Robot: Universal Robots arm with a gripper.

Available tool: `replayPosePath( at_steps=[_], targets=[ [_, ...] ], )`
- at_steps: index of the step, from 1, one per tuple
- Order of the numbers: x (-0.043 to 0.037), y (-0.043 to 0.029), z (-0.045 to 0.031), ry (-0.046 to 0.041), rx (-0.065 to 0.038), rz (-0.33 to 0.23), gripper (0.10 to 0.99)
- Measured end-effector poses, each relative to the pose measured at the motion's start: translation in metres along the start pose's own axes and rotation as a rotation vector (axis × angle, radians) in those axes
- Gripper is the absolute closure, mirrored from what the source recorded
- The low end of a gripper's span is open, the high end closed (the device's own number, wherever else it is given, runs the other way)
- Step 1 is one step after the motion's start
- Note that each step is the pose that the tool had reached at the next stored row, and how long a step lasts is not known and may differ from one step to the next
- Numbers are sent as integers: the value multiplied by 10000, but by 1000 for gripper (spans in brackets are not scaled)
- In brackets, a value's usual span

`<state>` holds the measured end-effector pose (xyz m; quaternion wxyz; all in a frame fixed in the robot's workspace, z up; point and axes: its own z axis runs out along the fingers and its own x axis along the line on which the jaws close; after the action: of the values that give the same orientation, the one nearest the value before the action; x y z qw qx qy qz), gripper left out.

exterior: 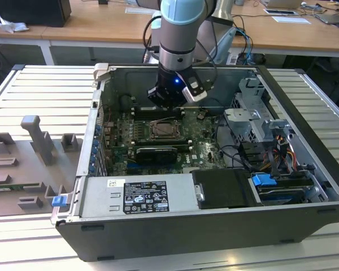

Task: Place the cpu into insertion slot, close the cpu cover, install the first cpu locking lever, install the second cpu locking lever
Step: 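Install the first cpu locking lever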

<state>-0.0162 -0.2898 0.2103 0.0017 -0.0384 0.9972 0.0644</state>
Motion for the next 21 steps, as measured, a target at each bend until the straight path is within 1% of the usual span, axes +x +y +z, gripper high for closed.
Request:
replayPosePath(
  at_steps=[8,21],
  targets=[
    [-14,-10,67,0,1,2,980],
    [-17,-16,110,2,5,2,980]
  ],
)
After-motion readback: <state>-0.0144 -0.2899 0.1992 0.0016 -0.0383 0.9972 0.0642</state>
